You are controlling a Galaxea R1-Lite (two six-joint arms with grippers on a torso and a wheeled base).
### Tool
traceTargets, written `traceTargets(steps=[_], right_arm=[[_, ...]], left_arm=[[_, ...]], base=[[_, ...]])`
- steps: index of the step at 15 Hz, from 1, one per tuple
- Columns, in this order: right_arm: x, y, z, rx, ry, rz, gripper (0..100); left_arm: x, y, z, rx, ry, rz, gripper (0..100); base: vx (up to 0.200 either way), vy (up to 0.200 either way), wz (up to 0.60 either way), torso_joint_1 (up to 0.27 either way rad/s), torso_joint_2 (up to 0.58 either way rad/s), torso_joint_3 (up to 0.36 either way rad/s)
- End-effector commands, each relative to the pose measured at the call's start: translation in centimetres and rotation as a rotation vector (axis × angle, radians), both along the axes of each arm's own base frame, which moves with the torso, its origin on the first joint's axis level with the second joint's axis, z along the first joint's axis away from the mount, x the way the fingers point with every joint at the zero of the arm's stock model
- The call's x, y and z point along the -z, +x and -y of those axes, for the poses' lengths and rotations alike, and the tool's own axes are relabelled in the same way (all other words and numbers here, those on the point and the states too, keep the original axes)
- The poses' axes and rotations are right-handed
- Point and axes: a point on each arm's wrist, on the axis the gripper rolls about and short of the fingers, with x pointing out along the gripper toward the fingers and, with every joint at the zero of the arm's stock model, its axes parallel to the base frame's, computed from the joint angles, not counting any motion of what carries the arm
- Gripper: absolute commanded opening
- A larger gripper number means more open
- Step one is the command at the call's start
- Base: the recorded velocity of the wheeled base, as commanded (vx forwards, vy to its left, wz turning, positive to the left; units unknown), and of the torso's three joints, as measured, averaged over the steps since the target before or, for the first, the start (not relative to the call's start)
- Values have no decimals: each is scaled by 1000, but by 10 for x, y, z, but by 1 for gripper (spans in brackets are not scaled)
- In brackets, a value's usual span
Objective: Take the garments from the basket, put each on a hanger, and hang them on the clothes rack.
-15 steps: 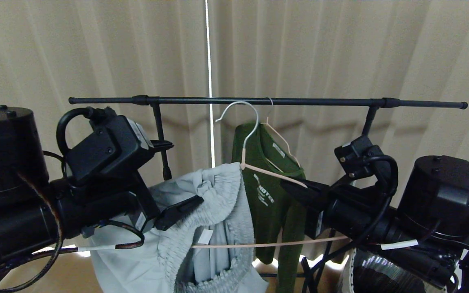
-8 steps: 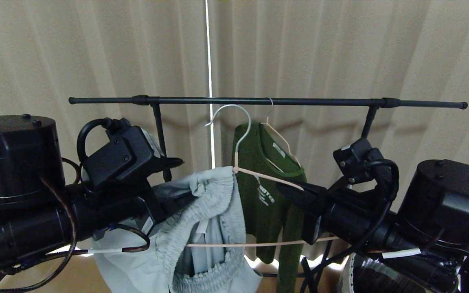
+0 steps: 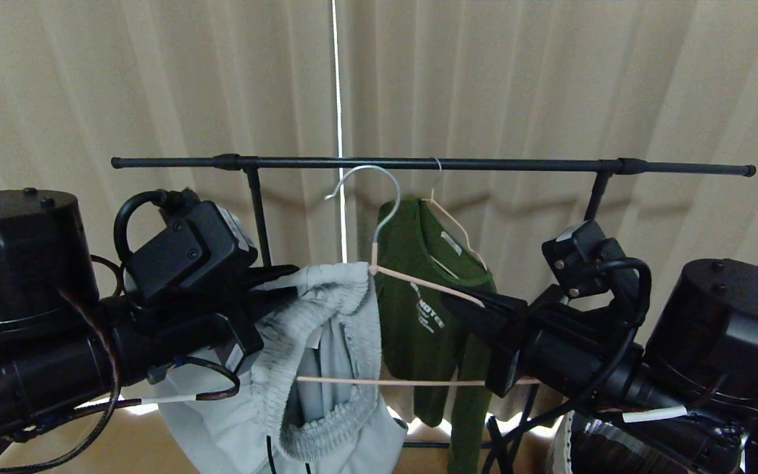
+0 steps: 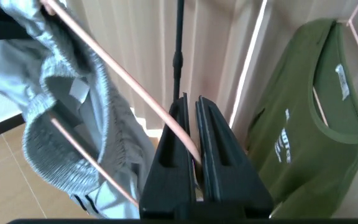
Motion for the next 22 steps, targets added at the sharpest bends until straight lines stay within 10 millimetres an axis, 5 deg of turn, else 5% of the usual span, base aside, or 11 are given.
traceTargets(steps=[1,8,14,22], right_arm=[[2,0,0,4,-12,-7,100],[4,1,0,6,-44,17,100],[24,-7,-16,-57,-101,-35,100],[48,13,-43,-63,-92,-24,100]], left_arm=[[5,0,-2,-7,-3,7,0],[17,10,-22,-294,5,-35,0],[-11,10,-8,-278,-287,-93,0],[-19,-3,4,-194,-344,-52,0]], base=[[0,0,0,0,0,0],[0,0,0,0,0,0],[0,0,0,0,0,0],[0,0,0,0,0,0]])
